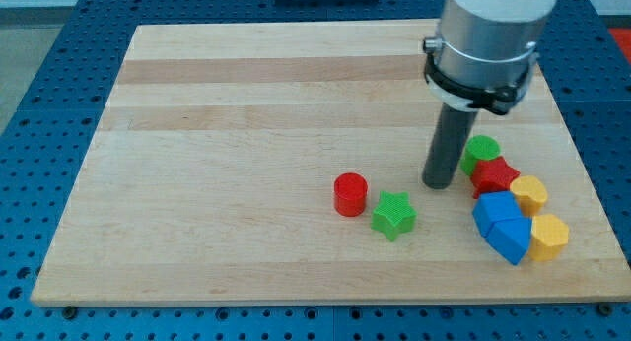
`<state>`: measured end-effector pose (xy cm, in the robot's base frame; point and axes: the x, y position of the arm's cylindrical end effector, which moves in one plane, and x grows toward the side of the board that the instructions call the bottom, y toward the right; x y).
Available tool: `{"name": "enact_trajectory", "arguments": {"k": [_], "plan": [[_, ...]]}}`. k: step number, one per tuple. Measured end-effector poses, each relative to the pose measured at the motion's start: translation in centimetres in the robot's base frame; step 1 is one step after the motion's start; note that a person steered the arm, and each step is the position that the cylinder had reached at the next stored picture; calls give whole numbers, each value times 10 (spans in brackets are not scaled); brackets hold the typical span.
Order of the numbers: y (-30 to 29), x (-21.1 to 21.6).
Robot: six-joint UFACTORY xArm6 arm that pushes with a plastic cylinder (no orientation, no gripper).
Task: Move the red circle near the blue triangle
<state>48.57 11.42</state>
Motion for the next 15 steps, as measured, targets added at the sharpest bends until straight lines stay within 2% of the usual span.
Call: {"name": "enact_trajectory", "arguments": {"k": [3, 5, 7, 9, 11, 15], "plan": [[-88, -42], [-99, 16], [-97, 21], [-125, 24], [-118, 35], [-56, 39]]}}
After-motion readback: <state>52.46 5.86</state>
